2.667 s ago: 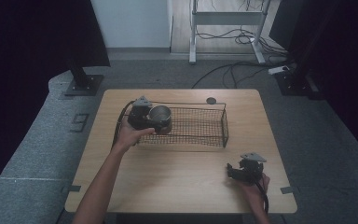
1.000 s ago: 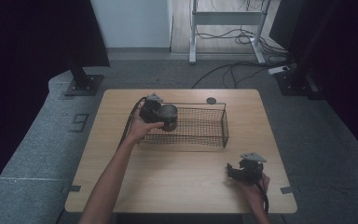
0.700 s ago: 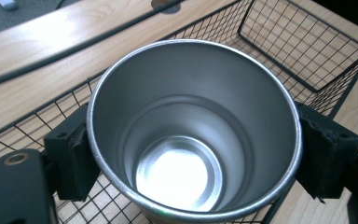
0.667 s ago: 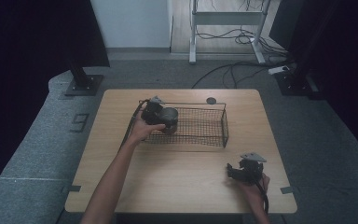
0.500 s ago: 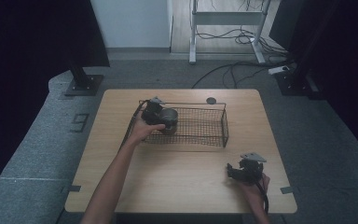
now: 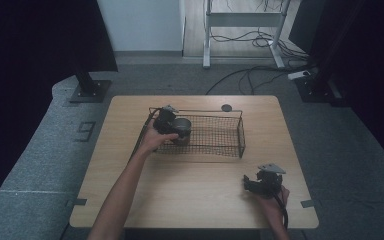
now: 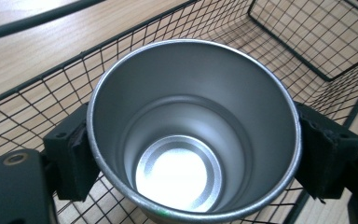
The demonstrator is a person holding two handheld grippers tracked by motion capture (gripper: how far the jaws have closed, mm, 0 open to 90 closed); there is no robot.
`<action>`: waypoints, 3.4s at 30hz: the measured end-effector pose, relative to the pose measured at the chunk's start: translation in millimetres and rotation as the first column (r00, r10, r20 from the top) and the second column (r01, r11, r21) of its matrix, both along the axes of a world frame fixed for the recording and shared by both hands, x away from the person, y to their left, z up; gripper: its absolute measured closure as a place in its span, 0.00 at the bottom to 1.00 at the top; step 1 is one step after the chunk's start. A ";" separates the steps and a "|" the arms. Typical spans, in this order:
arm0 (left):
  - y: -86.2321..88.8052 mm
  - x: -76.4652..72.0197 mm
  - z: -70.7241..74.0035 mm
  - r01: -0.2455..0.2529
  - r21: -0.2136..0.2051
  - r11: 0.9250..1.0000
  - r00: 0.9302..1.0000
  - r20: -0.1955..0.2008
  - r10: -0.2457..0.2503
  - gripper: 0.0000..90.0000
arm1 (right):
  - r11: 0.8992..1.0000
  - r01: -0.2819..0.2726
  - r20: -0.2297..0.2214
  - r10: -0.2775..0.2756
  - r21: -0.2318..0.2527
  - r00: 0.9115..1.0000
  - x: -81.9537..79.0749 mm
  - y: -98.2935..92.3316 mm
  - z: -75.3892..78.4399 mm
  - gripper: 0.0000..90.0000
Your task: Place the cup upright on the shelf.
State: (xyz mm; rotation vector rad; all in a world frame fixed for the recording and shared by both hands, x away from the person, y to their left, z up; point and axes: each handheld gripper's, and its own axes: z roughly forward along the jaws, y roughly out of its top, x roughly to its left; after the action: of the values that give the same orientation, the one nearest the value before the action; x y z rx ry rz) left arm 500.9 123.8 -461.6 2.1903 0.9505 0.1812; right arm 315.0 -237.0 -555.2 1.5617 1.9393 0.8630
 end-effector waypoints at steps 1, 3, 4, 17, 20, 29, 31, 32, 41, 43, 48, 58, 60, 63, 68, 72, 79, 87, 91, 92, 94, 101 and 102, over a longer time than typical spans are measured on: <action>0.4 0.7 -1.1 -0.004 0.005 1.000 1.000 -0.006 0.004 0.16 | 1.000 0.000 0.000 0.000 0.000 1.000 0.0 0.0 0.0 0.14; 0.7 1.2 -2.2 -0.003 0.015 1.000 1.000 -0.008 0.003 0.16 | 1.000 0.000 0.000 0.000 0.000 1.000 0.0 0.0 0.0 0.14; 0.8 1.4 -2.6 -0.002 0.021 1.000 1.000 -0.008 0.002 0.16 | 1.000 0.000 0.000 0.000 0.000 1.000 0.0 0.0 0.0 0.14; -3.2 3.3 -9.2 -0.013 0.059 0.998 1.000 -0.027 0.014 0.16 | 1.000 0.000 0.000 0.000 0.000 1.000 0.0 0.1 0.0 0.14; -3.6 4.3 -11.6 -0.012 0.074 0.997 0.999 -0.039 0.015 0.16 | 1.000 0.000 -0.001 0.000 0.000 1.000 0.0 0.0 0.0 0.14; -5.2 4.9 -15.4 -0.017 0.093 0.995 0.998 -0.063 0.023 0.16 | 1.000 0.000 -0.001 0.000 0.000 1.000 0.0 0.0 0.0 0.14; -5.8 5.0 -14.9 -0.018 0.099 0.995 0.998 -0.064 0.024 0.16 | 1.000 0.000 0.000 0.000 0.000 1.000 0.0 0.0 0.0 0.14; -6.1 4.9 -15.0 -0.019 0.099 0.995 0.998 -0.064 0.026 0.16 | 1.000 0.000 -0.001 0.000 0.000 1.000 0.0 0.1 0.0 0.14; -5.2 4.8 -14.2 -0.018 0.095 0.995 0.997 -0.075 0.025 0.13 | 1.000 0.000 0.000 0.000 0.000 1.000 -0.1 0.1 0.0 0.14; -4.7 4.4 -12.4 -0.027 0.097 0.995 0.998 -0.062 0.033 0.13 | 1.000 0.000 0.000 0.000 0.000 1.000 -0.1 0.1 0.0 0.14; -3.6 2.4 -7.3 -0.028 0.080 0.996 0.998 -0.048 0.032 0.11 | 1.000 0.000 0.000 0.000 0.000 1.000 -0.1 0.1 0.0 0.14; 3.3 -2.7 5.9 -0.038 0.044 0.998 0.999 -0.006 0.038 0.11 | 1.000 0.000 0.000 0.000 0.000 1.000 -0.1 0.1 0.0 0.14; 8.4 -7.3 14.4 -0.041 0.019 0.999 0.999 0.020 0.041 0.11 | 1.000 0.000 0.000 0.000 0.000 1.000 -0.1 0.1 0.0 0.14; 13.4 -12.5 21.8 -0.041 -0.005 0.999 0.998 0.042 0.041 0.11 | 1.000 0.000 0.000 0.000 0.000 1.000 -0.1 0.1 0.1 0.14; 19.2 -23.4 30.0 -0.036 -0.032 0.999 0.996 0.074 0.038 0.11 | 1.000 0.000 0.000 0.000 0.000 1.000 -0.1 0.1 0.0 0.14; 26.1 -39.1 34.3 -0.018 -0.065 0.998 0.995 0.100 0.024 0.11 | 1.000 0.000 0.000 0.000 0.000 1.000 0.0 0.1 0.0 0.14; 39.7 -73.4 35.9 0.007 -0.101 0.995 0.989 0.147 0.008 0.11 | 1.000 0.004 -0.002 -0.004 0.002 1.000 -0.1 0.1 0.2 0.14; 53.8 -102.8 28.9 0.020 -0.133 0.991 0.987 0.163 0.002 0.11 | 1.000 0.008 -0.003 -0.008 0.001 1.000 -0.1 0.0 0.3 0.14; 61.6 -120.7 15.2 0.015 -0.128 0.992 0.988 0.156 0.006 0.13 | 1.000 0.011 -0.003 -0.011 -0.001 1.000 0.1 0.0 0.3 0.14; 61.6 -120.7 15.2 0.015 -0.128 0.992 0.988 0.156 0.006 0.14 | 1.000 0.011 -0.003 -0.011 -0.001 1.000 0.1 0.0 0.3 0.14; 64.8 -129.3 7.3 0.008 -0.120 0.993 0.988 0.157 0.011 0.15 | 1.000 0.012 -0.003 -0.012 0.000 1.000 0.1 0.1 0.3 0.14; 70.5 -150.9 -15.6 -0.003 -0.090 0.996 0.989 0.145 0.017 0.15 | 1.000 0.014 0.000 -0.014 0.001 1.000 0.4 0.3 0.1 0.14; 72.2 -156.6 -22.8 -0.008 -0.081 0.997 0.990 0.136 0.019 0.15 | 1.000 0.014 0.000 -0.014 0.001 1.000 0.5 0.4 0.1 0.14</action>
State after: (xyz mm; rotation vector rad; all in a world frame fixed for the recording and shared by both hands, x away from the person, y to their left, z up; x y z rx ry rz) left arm 344.3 196.1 -484.4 2.0703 0.8811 0.2916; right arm 315.4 -236.6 -555.1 1.5742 1.9263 0.8579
